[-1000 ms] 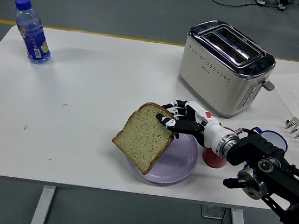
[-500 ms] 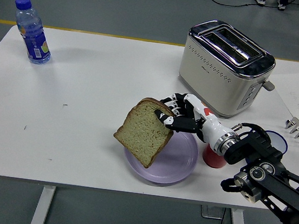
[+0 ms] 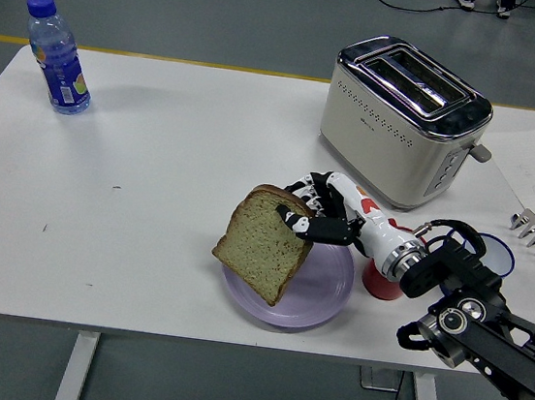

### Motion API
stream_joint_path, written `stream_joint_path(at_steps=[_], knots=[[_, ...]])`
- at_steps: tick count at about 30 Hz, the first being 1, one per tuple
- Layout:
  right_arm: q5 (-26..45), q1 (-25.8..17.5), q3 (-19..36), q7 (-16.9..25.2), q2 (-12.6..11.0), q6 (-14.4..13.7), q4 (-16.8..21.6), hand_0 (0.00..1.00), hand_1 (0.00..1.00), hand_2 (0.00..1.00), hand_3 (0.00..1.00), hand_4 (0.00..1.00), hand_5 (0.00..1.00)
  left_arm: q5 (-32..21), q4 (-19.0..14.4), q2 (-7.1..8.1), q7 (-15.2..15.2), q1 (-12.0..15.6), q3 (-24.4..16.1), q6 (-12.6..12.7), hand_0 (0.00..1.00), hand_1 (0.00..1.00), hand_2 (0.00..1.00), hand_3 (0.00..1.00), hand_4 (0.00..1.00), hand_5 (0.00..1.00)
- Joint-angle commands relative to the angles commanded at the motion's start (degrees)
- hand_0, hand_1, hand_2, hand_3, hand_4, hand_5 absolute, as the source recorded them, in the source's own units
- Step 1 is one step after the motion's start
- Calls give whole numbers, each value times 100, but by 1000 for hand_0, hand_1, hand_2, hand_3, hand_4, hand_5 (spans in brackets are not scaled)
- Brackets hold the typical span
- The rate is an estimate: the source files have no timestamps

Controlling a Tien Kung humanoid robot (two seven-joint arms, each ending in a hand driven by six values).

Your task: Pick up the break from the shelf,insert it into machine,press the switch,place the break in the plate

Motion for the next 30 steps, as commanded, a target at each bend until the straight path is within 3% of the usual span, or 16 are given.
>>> stream_joint_path(at_steps=[15,23,24,29,30], knots=[[-489,-44,0,-28,-8,210,-164,117,241,340,457,519,2,37,0,-12,12,13,-21,5,665,629,682,619,443,917],[-922,-47,3,71,10,617,-253,160,263,359,467,513,2,63,0,-20,20,24,-27,11,665,629,681,618,443,916],[-973,-46,6,79,16,654,-267,298,382,460,516,460,2,64,0,-21,21,27,-26,11,665,630,682,618,442,916],[-1195,-44,25,99,67,723,-358,298,382,460,516,460,2,88,0,-29,26,39,-33,12,665,630,682,618,442,916],[-1223,-46,28,104,74,729,-373,364,437,497,530,449,2,95,0,-31,28,40,-37,11,665,630,682,617,442,916]])
